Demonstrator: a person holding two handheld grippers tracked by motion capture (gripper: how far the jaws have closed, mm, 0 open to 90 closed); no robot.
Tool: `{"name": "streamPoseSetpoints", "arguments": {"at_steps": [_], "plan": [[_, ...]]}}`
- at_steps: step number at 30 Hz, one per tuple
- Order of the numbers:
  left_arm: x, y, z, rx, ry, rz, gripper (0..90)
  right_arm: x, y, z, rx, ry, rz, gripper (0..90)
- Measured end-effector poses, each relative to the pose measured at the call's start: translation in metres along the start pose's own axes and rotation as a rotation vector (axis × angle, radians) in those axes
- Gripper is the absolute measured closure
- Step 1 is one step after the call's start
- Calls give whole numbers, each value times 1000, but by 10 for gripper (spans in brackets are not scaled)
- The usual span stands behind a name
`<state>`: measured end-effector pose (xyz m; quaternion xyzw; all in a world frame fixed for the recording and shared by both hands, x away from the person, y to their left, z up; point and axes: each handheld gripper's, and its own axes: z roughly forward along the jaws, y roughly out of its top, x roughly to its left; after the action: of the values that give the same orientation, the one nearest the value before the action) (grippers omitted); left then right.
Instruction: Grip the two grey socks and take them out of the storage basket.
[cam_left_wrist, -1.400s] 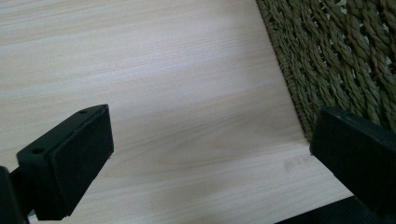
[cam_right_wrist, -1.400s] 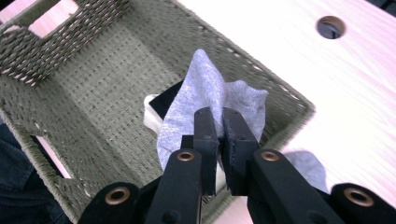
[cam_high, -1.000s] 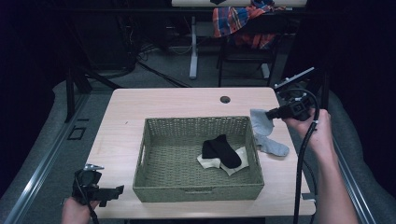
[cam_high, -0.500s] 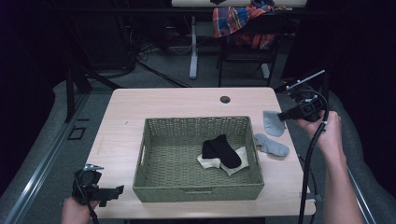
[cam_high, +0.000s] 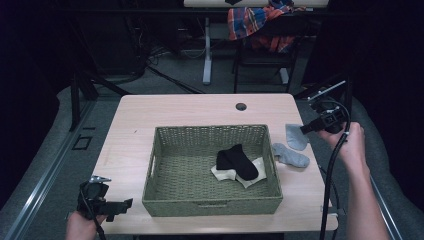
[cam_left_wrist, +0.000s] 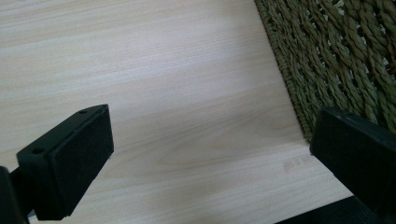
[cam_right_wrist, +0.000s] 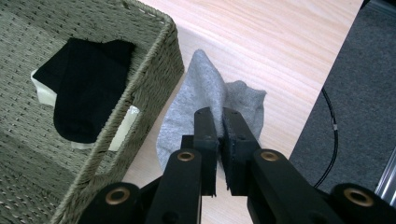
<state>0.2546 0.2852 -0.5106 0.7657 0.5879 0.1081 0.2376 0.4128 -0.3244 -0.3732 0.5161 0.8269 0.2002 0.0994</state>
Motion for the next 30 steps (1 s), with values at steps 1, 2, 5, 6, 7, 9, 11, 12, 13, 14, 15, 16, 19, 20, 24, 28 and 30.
{"name": "streamPoseSetpoints", "arguments": {"at_steps": [1, 2, 5, 6, 7, 9, 11, 12, 13, 14, 15, 16, 19, 20, 24, 28, 30], "plan": [[0, 0, 0, -1, 0, 0, 0, 0, 0, 2, -4, 3, 11, 856], [0, 0, 0, 1, 0, 2, 0, -1, -1, 3, 8, -2, 4, 856], [0, 0, 0, 1, -1, 1, 0, -3, -2, 8, 19, -2, 19, 856], [0, 0, 0, 1, -1, 2, 0, -3, -2, 10, 20, 0, 19, 856], [0, 0, 0, -4, 1, 1, 0, -4, -2, 11, 24, -2, 15, 856], [0, 0, 0, 1, -1, 1, 0, -5, -2, 15, 37, -2, 21, 856], [0, 0, 0, 1, -1, 1, 0, -6, -3, 19, 49, 0, 23, 856], [0, 0, 0, 1, -1, 1, 0, -7, -3, 21, 55, 1, 24, 857], [0, 0, 0, 1, -1, 1, 0, -7, -3, 22, 60, 5, 23, 856], [0, 0, 0, 1, -1, 0, 0, -8, -3, 24, 65, 3, 25, 856], [0, 0, 0, 1, 0, 0, 0, -7, -3, 26, 65, -1, 29, 856], [0, 0, 0, 1, -1, 2, 0, -8, -3, 27, 70, 2, 29, 856], [0, 0, 0, 0, -1, -1, 0, -8, -3, 32, 83, 6, 30, 856], [0, 0, 0, 0, -1, -1, 0, -8, -3, 34, 88, 7, 29, 856], [0, 0, 0, 1, -3, 1, 0, -8, -4, 43, 108, 6, 29, 856], [0, 0, 0, 1, -3, -1, 0, -8, -3, 53, 143, 17, 17, 856], [0, 0, 0, 1, -3, -1, 0, -7, -4, 58, 146, 11, 22, 856]]}}
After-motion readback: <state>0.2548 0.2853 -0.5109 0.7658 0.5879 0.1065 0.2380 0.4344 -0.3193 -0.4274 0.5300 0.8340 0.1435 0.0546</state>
